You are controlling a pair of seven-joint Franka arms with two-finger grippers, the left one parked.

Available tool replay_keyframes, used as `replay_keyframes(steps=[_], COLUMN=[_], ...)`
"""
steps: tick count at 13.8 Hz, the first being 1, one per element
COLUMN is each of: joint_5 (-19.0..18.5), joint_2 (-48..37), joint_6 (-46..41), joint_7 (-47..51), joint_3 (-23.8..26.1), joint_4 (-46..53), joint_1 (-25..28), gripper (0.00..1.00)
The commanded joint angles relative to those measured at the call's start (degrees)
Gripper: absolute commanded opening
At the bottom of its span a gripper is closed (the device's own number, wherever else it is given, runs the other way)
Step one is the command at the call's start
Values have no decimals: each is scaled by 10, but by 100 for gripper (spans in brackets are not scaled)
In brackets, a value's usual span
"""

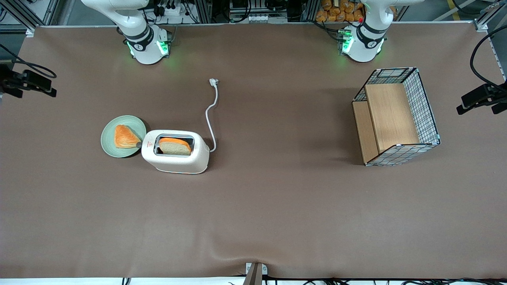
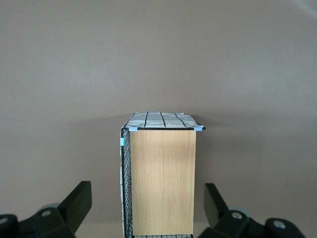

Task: Press toaster button with right arm

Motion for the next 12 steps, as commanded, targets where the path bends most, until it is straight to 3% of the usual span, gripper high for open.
replay_keyframes(steps=[1,12], joint_5=[-20,12], joint_2=[-6,2], joint_6=[-26,1], joint_7=[13,81], joint_3=[5,4], joint_4=[9,15], joint_1=[-1,-2], gripper=[100,100])
